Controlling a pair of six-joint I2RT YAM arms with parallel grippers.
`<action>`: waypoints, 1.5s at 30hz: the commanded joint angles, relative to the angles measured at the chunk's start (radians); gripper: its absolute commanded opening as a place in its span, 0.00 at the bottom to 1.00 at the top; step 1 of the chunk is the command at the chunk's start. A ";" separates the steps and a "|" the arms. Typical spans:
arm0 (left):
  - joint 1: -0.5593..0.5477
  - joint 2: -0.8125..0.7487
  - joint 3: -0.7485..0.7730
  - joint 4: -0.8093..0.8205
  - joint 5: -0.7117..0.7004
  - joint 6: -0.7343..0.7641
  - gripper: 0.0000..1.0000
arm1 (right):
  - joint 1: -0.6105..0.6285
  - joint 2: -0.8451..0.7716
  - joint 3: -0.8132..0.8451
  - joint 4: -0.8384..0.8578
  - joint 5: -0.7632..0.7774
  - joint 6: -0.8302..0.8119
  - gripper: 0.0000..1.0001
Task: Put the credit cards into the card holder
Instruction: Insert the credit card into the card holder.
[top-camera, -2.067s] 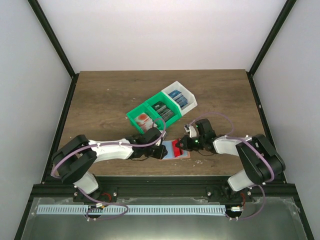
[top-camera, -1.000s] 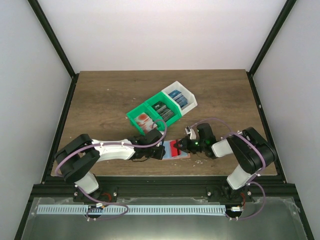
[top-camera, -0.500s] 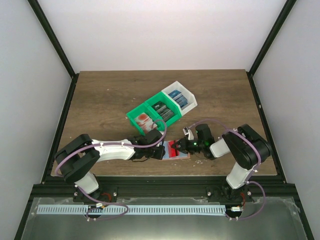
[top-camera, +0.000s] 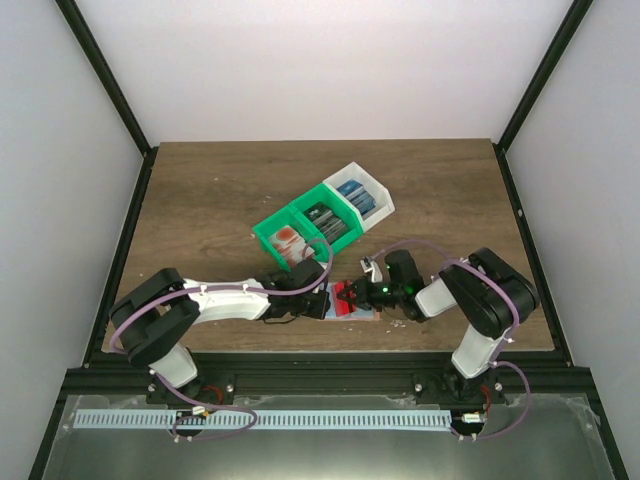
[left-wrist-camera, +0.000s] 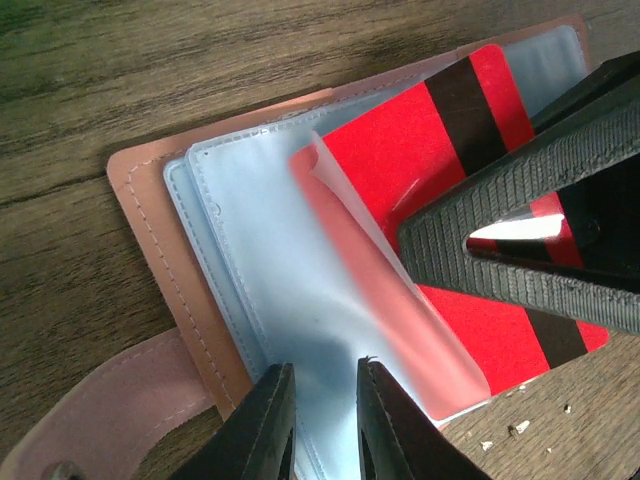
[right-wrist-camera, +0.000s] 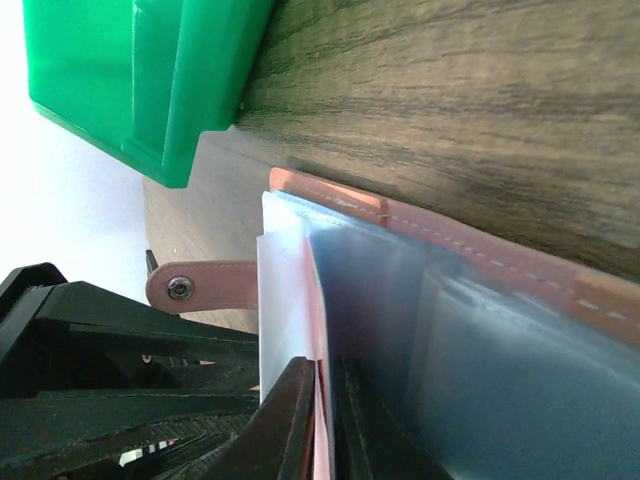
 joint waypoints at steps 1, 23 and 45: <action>-0.003 -0.007 -0.026 -0.034 -0.027 -0.012 0.21 | 0.026 -0.030 -0.016 -0.005 0.058 0.034 0.08; -0.003 -0.059 -0.095 -0.020 -0.008 -0.079 0.27 | 0.066 -0.004 -0.095 0.167 0.128 0.086 0.00; -0.003 -0.043 -0.101 -0.017 -0.016 -0.078 0.20 | 0.110 -0.177 -0.043 -0.150 0.321 0.056 0.31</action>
